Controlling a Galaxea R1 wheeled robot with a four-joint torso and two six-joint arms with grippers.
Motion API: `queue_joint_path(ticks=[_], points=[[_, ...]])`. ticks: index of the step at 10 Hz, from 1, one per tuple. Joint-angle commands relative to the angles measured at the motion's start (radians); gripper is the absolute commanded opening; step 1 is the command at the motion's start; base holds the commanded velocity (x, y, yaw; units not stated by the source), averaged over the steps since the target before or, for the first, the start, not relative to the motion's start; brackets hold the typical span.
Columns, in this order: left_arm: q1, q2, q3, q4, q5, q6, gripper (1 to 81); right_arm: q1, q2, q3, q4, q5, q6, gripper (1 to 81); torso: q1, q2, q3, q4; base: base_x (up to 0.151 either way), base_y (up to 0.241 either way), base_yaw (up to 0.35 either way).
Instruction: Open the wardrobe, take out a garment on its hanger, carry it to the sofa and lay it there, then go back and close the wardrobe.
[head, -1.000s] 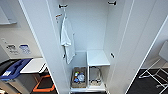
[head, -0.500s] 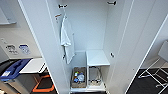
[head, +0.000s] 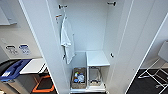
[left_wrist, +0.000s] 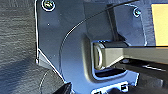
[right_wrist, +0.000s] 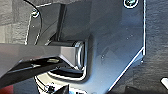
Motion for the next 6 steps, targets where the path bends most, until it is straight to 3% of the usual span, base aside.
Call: queue_joint_path(ticks=[1, 6], points=[[-0.033, -0.009, -0.004, -0.002, 0.035, -0.001, 81.1, 0.025, 0.001, 0.000, -0.008, -0.050, 0.000, 81.1, 0.001, 0.000, 0.000, 0.000, 0.085, 0.000, 0.000], [-0.033, -0.009, -0.004, -0.002, 0.035, -0.001, 81.1, 0.025, 0.002, 0.000, -0.008, -0.050, -0.005, 81.1, 0.001, 0.000, 0.000, 0.000, 0.088, 0.000, 0.000]])
